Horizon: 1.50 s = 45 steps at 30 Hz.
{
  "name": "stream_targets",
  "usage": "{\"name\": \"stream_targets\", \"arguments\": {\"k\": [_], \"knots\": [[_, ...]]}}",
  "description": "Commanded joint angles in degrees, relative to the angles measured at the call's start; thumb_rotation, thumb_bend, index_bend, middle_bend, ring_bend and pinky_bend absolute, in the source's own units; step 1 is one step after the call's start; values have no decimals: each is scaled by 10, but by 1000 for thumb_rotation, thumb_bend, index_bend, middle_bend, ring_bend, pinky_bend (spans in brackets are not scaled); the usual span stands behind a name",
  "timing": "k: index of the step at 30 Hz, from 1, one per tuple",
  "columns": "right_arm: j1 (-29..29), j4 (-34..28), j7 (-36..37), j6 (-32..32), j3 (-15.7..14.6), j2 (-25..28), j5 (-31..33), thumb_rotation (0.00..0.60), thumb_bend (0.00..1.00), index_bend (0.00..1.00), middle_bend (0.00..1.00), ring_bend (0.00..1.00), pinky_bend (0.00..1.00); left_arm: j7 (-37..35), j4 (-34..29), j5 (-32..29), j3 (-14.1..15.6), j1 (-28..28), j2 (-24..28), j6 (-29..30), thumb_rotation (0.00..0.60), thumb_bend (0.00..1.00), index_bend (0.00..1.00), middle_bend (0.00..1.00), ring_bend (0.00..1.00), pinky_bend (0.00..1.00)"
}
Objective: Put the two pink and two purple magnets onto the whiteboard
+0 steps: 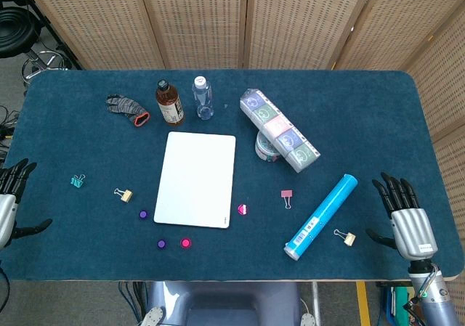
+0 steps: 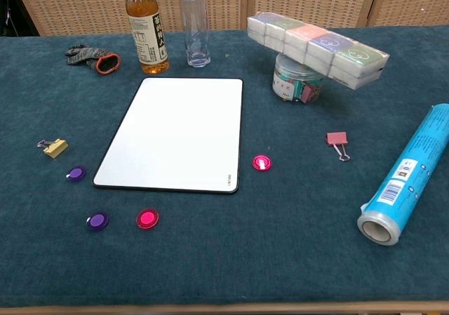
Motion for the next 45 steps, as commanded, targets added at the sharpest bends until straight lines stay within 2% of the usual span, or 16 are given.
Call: {"name": "stream_targets", "arguments": {"k": [1, 8, 13, 20, 26, 30, 33, 39, 45], "knots": [[-2, 3, 4, -3, 5, 2, 0, 600, 0, 0, 0, 0, 0, 1, 0, -3, -1, -1, -1, -2, 600, 92, 0, 0, 0, 0], [-3, 3, 16, -18, 11, 2, 1, 600, 0, 0, 0, 0, 0, 3, -3, -4, -1, -1, 1, -3, 600, 92, 0, 0, 0, 0], [17, -22, 11, -51, 19, 7, -4, 600, 0, 0, 0, 0, 0, 3, -2, -3, -2, 1, 1, 2, 600, 91, 0, 0, 0, 0], [79, -120, -10, -131, 53, 24, -2, 600, 0, 19, 0, 0, 0, 1, 2, -11, -8, -3, -1, -1, 600, 91, 0, 0, 0, 0], [136, -208, -49, -198, 88, 16, 10, 600, 0, 92, 0, 0, 0, -4, 6, -21, -12, -9, -1, -15, 600, 92, 0, 0, 0, 0], [182, -259, -57, -268, 118, 6, 57, 600, 0, 179, 0, 0, 0, -14, 7, -26, -15, -12, 2, -21, 600, 92, 0, 0, 0, 0], [208, -260, -98, -297, 133, -9, 86, 600, 0, 250, 0, 0, 0, -21, 6, -25, -16, -8, 6, -15, 600, 92, 0, 0, 0, 0], [250, -245, -186, -336, 147, -64, 172, 600, 2, 307, 0, 0, 0, -19, 3, -15, -16, 5, 7, 13, 600, 92, 0, 0, 0, 0], [282, -235, -264, -342, 151, -117, 252, 600, 134, 348, 0, 0, 0, -29, 2, -12, -13, 4, 12, 4, 600, 91, 0, 0, 0, 0]]}}
